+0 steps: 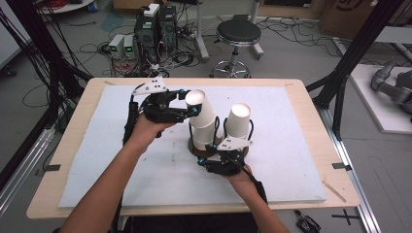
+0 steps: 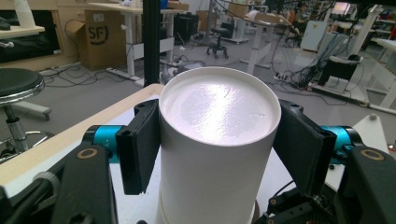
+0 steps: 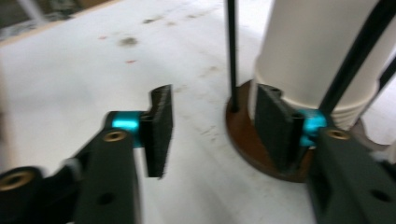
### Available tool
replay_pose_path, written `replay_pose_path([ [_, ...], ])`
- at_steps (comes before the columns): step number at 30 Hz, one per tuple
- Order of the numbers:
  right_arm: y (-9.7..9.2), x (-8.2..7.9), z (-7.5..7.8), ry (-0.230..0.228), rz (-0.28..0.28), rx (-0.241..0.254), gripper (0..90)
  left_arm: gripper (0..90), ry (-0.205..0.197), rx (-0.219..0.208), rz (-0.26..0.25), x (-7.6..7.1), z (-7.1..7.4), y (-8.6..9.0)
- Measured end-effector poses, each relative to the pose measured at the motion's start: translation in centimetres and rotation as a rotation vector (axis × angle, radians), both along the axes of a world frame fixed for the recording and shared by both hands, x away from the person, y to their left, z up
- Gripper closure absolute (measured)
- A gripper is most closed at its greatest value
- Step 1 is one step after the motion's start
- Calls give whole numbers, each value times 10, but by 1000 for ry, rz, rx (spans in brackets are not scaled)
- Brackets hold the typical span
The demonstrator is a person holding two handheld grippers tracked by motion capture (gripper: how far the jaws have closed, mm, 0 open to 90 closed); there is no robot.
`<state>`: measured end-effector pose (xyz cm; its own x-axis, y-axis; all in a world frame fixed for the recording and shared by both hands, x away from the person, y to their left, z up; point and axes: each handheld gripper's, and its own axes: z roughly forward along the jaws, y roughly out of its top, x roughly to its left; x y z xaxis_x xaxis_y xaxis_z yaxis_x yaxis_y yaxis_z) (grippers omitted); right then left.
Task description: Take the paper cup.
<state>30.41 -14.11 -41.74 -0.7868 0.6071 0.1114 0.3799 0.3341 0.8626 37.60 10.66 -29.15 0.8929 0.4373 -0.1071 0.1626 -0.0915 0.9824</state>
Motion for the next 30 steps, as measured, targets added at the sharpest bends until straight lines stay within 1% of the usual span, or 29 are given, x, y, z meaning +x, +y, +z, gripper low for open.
replay_pose_path([
  [1, -5, -2, 4, 4, 50, 9, 370, 346, -1, 0, -3, -2, 2, 2],
  [2, -5, -2, 4, 4, 50, 9, 370, 346, -2, 2, -1, -3, 3, 4],
  [5, -12, -4, 7, 6, 93, 6, 275, 346, -5, 8, 0, -9, 7, 11],
  [7, -21, -6, 9, 8, 97, -2, 243, 346, -8, 16, 3, -13, 8, 16],
  [8, -26, -6, 9, 9, 106, 9, 226, 346, -7, 20, 3, -15, 8, 18],
  [9, -36, -7, 10, -1, 112, 24, 214, 346, -9, 21, 4, -18, 9, 21],
  [10, -36, -7, 10, -1, 112, 24, 214, 346, -10, 23, 3, -20, 9, 23],
  [13, -47, -8, 13, -22, 115, 36, 214, 346, -15, 24, 5, -26, 8, 30],
  [14, -51, -7, 14, -28, 111, 33, 214, 346, -17, 29, 6, -27, 6, 32],
  [15, -51, -7, 14, -28, 111, 33, 214, 346, -17, 34, 7, -29, 4, 34],
  [18, -56, -5, 16, -50, 108, 24, 215, 346, -12, 47, 5, -33, -3, 39],
  [20, -59, -3, 16, -56, 108, 23, 216, 346, -10, 54, 5, -37, -9, 43],
  [21, -60, -3, 16, -52, 112, 23, 216, 346, -6, 51, 4, -38, -12, 44],
  [25, -60, -3, 16, -82, 127, -6, 216, 346, 3, 52, 10, -42, -20, 48],
  [28, -60, -4, 16, -98, 129, -8, 216, 346, 7, 52, 15, -45, -25, 50],
  [30, -61, -4, 17, -103, 144, 4, 216, 346, 5, 56, 14, -46, -27, 50],
])
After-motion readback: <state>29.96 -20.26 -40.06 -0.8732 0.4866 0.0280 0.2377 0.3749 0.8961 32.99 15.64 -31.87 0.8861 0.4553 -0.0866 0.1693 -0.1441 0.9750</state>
